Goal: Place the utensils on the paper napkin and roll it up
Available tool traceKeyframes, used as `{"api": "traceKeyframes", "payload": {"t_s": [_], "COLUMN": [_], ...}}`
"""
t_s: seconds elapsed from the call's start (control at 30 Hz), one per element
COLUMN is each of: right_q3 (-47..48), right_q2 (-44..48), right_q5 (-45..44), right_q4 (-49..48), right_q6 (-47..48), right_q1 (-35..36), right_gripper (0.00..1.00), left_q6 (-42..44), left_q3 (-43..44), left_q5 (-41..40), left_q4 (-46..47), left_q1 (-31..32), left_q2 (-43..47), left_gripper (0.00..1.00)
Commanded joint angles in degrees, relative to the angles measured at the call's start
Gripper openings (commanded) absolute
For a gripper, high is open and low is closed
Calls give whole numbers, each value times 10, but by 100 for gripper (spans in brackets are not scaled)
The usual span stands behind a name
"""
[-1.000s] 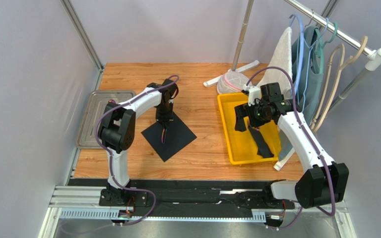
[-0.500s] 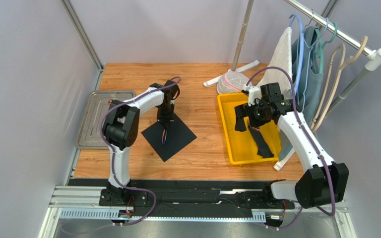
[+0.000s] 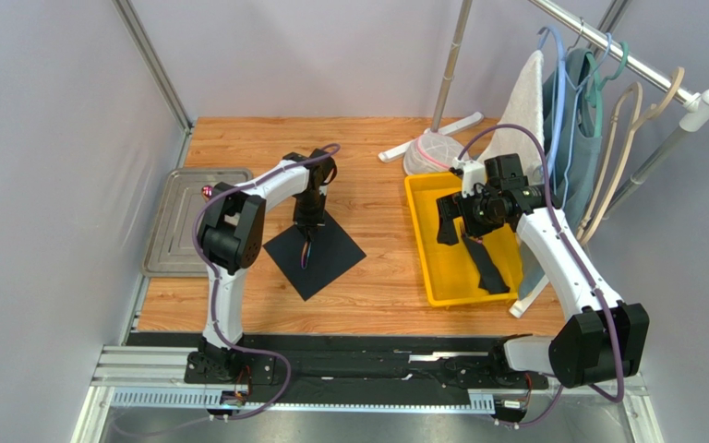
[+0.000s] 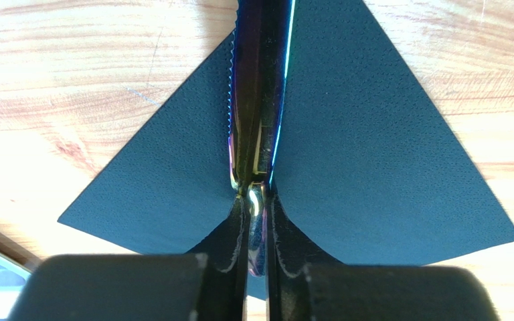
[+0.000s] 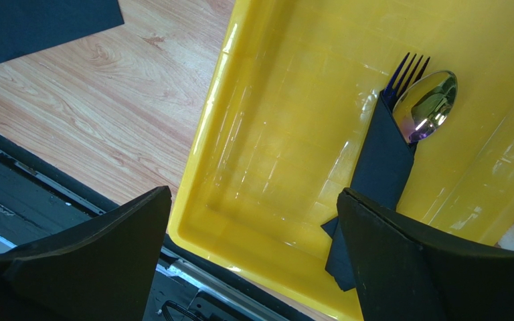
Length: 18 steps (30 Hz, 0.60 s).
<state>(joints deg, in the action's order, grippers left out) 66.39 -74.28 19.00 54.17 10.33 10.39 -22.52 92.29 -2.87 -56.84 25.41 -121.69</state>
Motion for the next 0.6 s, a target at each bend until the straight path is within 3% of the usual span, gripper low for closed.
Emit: {"api": "traceKeyframes", "payload": {"t_s": [0.0,0.4,0.57], "right_q3": [6,12,15], "right_q2": [0,-3,-3], "right_q5": [-4,2,4], "right_q4": [-4,0,3], "right_q6": [0,0,1], "right_q1": [2,2,2], "right_gripper": [100,100,100], "left_q6": [10,15,14], "left_q3": [10,31,37], "left_q5": [1,7,-3], "left_q4": [-11,-23,-25], "left_q1": [2,2,2], "left_q2": [-19,-9,-4], "left_gripper": [14,22,30]}}
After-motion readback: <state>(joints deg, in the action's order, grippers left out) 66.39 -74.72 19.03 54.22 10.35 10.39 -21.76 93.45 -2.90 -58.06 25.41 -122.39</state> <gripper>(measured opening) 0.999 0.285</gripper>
